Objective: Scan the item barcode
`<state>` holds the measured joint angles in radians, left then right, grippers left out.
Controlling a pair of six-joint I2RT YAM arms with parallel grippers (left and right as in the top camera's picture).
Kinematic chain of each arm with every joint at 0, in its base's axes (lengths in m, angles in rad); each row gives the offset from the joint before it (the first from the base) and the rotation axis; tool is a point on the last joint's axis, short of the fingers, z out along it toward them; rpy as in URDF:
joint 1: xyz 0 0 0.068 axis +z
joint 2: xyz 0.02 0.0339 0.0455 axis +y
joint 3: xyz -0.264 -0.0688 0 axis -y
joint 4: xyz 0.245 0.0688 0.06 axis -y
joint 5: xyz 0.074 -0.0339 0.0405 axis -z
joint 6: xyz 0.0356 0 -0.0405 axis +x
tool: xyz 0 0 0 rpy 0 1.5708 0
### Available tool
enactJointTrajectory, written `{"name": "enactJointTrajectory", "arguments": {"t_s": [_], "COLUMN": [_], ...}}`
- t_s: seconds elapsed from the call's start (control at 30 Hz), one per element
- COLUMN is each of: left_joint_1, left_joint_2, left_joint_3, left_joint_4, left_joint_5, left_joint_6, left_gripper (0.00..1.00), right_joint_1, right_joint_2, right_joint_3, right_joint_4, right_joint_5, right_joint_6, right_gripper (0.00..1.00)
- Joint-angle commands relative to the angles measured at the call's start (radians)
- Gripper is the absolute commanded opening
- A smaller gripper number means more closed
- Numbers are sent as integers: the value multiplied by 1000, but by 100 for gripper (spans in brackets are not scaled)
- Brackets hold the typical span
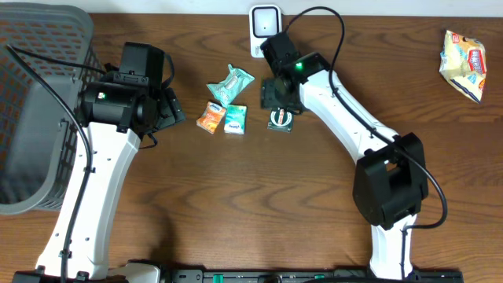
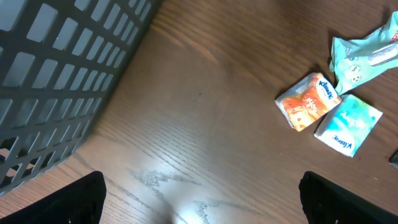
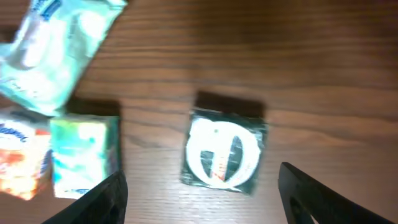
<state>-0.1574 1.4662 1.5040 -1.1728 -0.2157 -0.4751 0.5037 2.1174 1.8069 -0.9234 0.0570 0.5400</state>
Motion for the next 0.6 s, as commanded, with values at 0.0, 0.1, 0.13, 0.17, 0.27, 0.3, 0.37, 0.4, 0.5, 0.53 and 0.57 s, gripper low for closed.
{"name": "enactJointTrajectory", "arguments": {"t_s": [0.0, 0.1, 0.13, 0.17, 0.27, 0.3, 0.37, 0.4, 0.5, 0.53, 0.57], "left_joint_1": [4, 4, 4, 4, 4, 4, 4, 4, 4, 4, 4], "left_joint_2": [4, 4, 4, 4, 4, 4, 4, 4, 4, 4, 4], "left_joint_3": [-1, -1, -1, -1, -1, -1, -1, -1, -1, -1, -1], "left_joint_4": [-4, -4, -4, -4, -4, -4, -4, -4, -4, -4, -4], "left_joint_5": [-14, -14, -14, -14, -13, -13, -13, -13, -14, -14, -13], "left_joint_6": [-9, -9, -9, -9, -9, -9, -9, -9, -9, -9, -9], "left_gripper": [98, 98, 98, 98, 98, 98, 98, 98, 97, 98, 98], "right_joint_1": [9, 8, 8, 8, 6, 5, 4, 3, -8, -13, -16], "right_joint_2": [54, 103, 124, 140, 173, 173, 167, 161, 125, 111, 99], "right_joint_3": [3, -1, -3, -3, -3, -3, -3, -2, -1, -1, -1], "right_joint_4": [10, 8, 7, -1, -44, -60, -98, -125, -196, -209, -218], "right_joint_5": [-19, -18, -10, 4, 59, 76, 121, 145, 210, 226, 235], "right_joint_6": [-13, 10, 10, 10, 9, 9, 9, 9, 8, 2, -2], "right_gripper": [79, 82, 82, 82, 79, 78, 76, 75, 73, 73, 73]}}
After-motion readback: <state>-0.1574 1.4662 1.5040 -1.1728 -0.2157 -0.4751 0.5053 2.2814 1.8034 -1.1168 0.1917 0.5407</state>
